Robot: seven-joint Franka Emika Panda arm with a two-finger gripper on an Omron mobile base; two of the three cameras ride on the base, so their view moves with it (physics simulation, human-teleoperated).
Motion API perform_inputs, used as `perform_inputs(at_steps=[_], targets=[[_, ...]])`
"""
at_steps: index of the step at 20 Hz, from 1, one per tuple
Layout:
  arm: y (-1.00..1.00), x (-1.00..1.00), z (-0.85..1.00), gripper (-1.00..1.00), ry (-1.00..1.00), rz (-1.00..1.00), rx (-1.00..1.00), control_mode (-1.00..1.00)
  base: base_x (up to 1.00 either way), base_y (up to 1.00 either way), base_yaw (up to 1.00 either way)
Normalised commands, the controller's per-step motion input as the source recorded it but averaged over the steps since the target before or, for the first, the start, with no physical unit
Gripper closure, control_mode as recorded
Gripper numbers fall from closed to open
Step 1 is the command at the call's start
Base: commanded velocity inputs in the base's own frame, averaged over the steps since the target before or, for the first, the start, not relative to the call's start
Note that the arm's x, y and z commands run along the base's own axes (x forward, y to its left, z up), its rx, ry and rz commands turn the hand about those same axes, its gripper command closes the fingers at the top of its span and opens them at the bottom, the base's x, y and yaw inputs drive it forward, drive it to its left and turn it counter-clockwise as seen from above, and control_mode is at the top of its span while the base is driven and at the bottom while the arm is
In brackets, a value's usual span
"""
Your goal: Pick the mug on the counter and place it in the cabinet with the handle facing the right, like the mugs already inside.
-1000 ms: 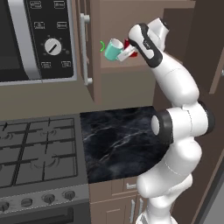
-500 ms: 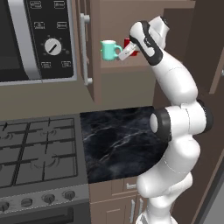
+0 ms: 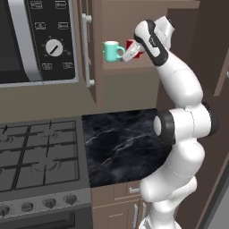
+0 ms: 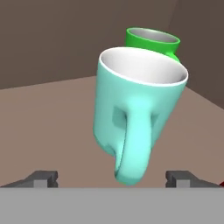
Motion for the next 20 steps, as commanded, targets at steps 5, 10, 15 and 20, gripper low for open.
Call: perform_inputs(at_steps=[5, 10, 15, 20], targets=[[0.04, -0.29, 0.0, -1.0, -0.07, 0.04, 0.0, -1.0, 0.0, 0.0, 0.0], [0.07, -0.4, 0.0, -1.0, -0.07, 0.02, 0.02, -1.0, 0.0, 0.0, 0.0], [0.07, -0.44, 0.0, -1.0, -0.06, 0.0, 0.05, -1.0, 0.0, 0.0, 0.0], [0.07, -0.5, 0.0, -1.0, -0.08, 0.0, 0.06, -1.0, 0.0, 0.0, 0.0]])
